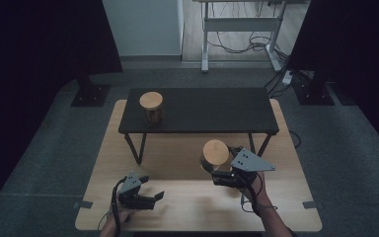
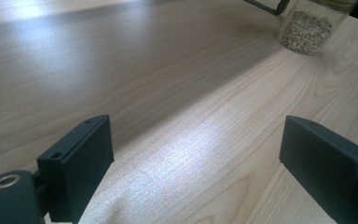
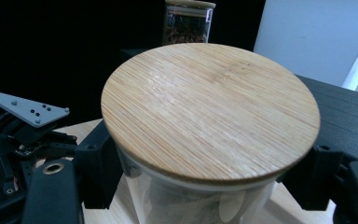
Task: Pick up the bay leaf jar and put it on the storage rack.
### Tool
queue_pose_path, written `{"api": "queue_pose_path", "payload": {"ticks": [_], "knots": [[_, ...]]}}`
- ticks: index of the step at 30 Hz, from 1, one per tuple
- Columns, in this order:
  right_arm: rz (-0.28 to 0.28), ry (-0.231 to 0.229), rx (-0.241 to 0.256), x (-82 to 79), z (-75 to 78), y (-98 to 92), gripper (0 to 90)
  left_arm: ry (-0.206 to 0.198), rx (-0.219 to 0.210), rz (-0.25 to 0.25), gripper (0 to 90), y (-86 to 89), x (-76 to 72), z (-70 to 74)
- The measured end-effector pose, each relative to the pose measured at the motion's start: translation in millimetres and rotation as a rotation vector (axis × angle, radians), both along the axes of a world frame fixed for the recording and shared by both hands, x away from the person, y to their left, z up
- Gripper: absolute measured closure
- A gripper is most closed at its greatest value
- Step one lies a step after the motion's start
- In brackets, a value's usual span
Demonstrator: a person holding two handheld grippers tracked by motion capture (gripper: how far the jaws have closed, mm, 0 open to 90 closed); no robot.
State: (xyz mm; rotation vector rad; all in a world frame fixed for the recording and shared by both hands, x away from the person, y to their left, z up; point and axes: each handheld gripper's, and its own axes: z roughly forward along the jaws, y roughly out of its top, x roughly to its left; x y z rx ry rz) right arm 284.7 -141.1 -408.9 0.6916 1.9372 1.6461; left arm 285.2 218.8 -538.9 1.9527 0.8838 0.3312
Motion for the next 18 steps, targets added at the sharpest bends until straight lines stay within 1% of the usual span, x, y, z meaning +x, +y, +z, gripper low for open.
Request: {"api": "queue_pose_path", "payload": {"ticks": [9, 18], "knots": [[-0.006, -0.005, 0.015, 5.7, 7.6, -0.4, 24.9, 0.0, 0.0, 0.0, 9.1, -0.1, -0.1, -0.2], [-0.009, -0.012, 0.016, 11.6, 15.1, -0.5, 24.8, -0.001, 0.001, -0.001, 9.1, -0.1, 0.1, 0.0]]}}
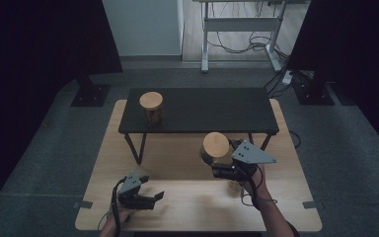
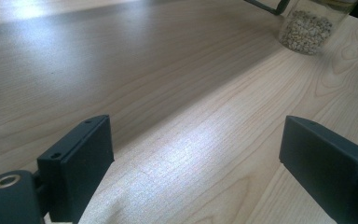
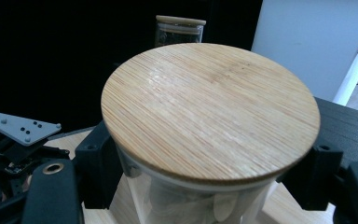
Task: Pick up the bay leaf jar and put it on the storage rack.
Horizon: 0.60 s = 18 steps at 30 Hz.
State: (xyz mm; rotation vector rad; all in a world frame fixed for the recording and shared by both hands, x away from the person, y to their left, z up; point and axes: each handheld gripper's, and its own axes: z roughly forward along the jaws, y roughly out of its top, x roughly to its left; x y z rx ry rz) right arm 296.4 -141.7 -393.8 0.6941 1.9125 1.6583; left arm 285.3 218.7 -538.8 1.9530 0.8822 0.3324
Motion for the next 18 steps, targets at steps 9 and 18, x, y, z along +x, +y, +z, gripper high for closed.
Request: {"api": "queue_pose_path", "payload": {"ticks": [9, 18], "knots": [[-0.001, -0.003, -0.007, 4.6, 4.3, 2.8, 24.9, -0.001, 0.0, -0.001, 9.1, -0.1, 0.0, 0.1], [-0.005, -0.011, 0.003, 9.8, 13.9, 0.6, 24.8, 0.0, 0.0, -0.002, 9.1, -0.2, 0.1, -0.1]]}}
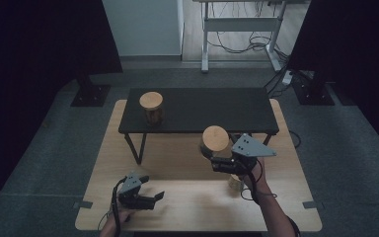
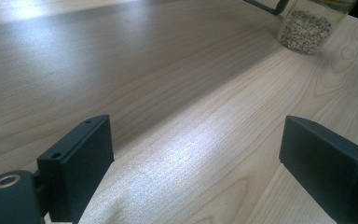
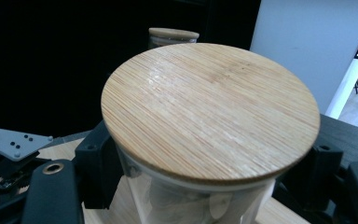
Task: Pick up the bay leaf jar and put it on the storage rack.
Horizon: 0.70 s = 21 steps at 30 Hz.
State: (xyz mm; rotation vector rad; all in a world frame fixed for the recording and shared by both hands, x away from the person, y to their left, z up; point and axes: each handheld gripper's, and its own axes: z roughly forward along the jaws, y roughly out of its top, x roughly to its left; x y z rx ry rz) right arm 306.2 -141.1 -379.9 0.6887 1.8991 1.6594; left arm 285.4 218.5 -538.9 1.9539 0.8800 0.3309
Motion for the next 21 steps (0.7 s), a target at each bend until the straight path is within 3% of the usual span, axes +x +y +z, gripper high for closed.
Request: {"api": "queue_pose_path", "payload": {"ticks": [21], "knots": [[-0.007, -0.01, -0.013, 17.2, 17.3, 0.9, 24.8, -0.002, -0.001, -0.001, 9.1, 0.8, 0.2, 0.7]]}}
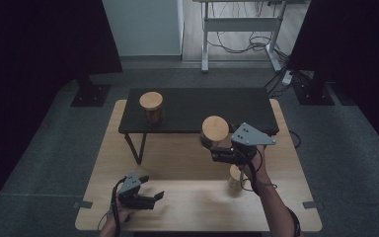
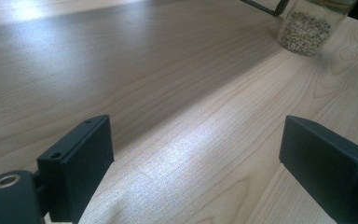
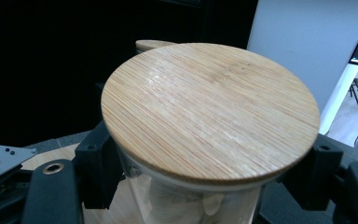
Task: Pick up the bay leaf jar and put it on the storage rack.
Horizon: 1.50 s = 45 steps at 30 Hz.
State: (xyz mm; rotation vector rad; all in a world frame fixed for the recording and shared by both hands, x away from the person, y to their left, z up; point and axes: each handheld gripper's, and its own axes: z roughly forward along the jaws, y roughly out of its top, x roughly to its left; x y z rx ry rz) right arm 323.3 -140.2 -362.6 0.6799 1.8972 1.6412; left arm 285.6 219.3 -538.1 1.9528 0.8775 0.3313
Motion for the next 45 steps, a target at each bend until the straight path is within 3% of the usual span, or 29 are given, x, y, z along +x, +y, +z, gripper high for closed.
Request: {"api": "queue_pose_path", "payload": {"ticks": [27, 45], "knots": [[-0.022, -0.012, 0.001, 26.1, 18.8, 5.0, 24.8, -0.003, -0.01, 0.003, 9.1, 3.3, 1.0, 1.6], [-0.039, 0.012, -0.014, 50.6, 18.0, 8.9, 24.8, -0.008, -0.017, 0.012, 9.1, 7.1, 0.7, 3.4]]}}
